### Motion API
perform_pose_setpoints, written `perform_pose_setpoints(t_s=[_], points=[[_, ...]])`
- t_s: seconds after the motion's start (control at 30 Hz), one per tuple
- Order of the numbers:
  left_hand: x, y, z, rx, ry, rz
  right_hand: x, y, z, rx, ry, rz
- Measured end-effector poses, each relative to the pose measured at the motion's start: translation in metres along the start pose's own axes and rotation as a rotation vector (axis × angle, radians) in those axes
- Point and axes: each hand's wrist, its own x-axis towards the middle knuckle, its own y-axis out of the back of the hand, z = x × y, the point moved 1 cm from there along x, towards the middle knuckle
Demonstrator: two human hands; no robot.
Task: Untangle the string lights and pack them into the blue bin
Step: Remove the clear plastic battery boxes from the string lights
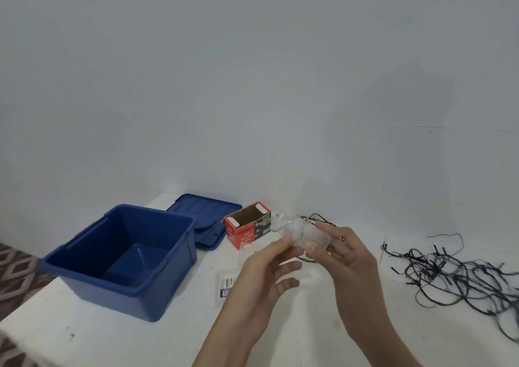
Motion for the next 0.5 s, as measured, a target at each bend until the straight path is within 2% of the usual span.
perform_pose_setpoints(t_s=[0.2,0.3,0.43,0.5], points=[[0.005,0.007,-0.015,0.166,-0.043,0.158,-0.003,0.008,0.014,-0.094,-0.006,-0.074],[0.006,0.008,-0.015,0.225,-0.096,0.165,-0.002,0.008,0.011,-0.163,0.016,-0.123],[0.004,0.005,-0.016,0.335,-0.201,0.146,0.006,0.009,0.009,-0.233,0.041,-0.034],[0.004,0.005,-0.016,0.386,-0.262,0.151,0.01,0.01,0.01,-0.2,-0.02,-0.106]])
